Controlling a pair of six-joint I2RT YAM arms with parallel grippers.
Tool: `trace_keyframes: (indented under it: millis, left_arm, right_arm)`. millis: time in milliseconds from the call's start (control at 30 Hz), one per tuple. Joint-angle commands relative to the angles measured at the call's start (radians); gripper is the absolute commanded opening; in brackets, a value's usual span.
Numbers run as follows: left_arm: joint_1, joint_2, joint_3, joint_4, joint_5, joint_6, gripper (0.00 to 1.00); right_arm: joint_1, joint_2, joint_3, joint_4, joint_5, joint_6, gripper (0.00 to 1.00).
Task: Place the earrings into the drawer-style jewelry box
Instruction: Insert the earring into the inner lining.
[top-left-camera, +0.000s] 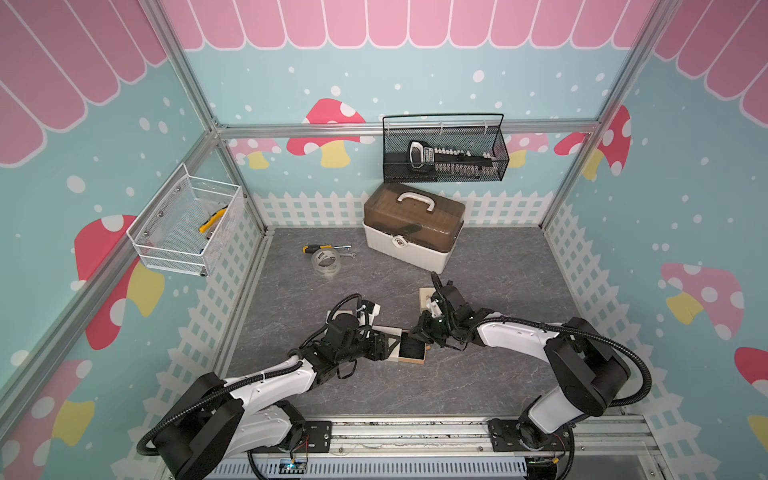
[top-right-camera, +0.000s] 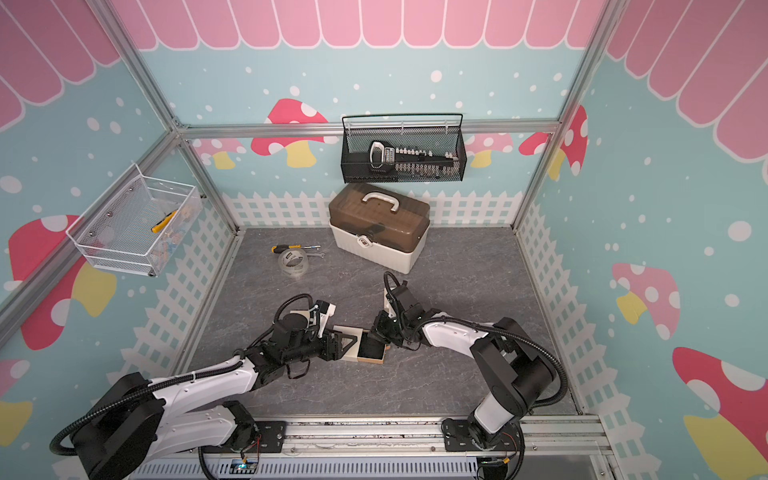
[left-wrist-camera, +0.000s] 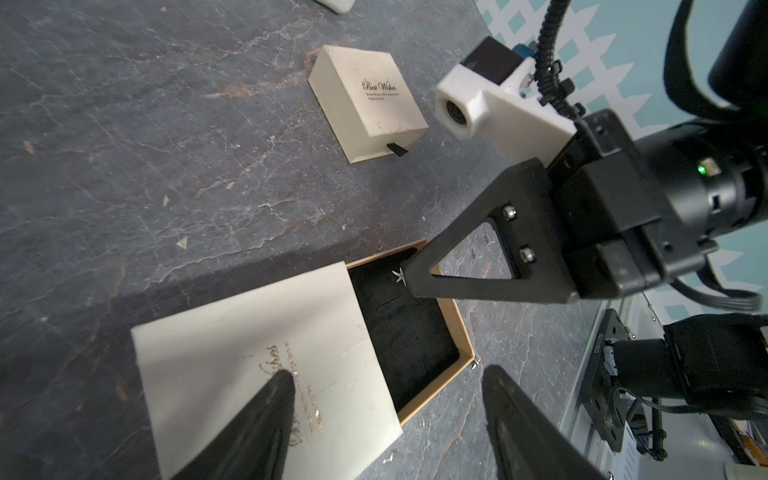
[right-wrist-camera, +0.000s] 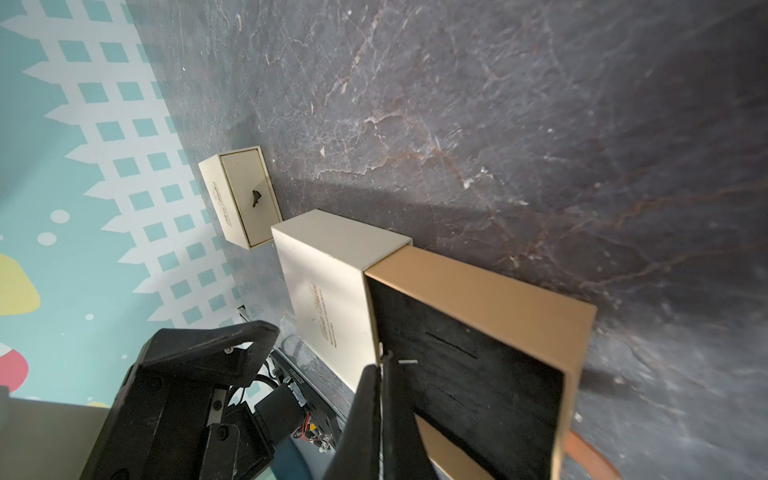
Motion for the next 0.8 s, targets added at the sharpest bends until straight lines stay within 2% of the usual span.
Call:
trace_keyframes:
  millis: [0, 767]
  left_arm:
    - [0.002, 0.016, -0.001, 0.032, 0.024, 0.018, 0.72]
    - [-0.019, 0.100, 0.045, -0.002, 0.017, 0.038, 0.71]
  right_arm:
    - [0.007, 0.021, 0.024, 0.030, -0.014, 0.043, 0.00]
    - [0.007, 0.047, 0.005, 0.031, -0.038, 0.032, 0.00]
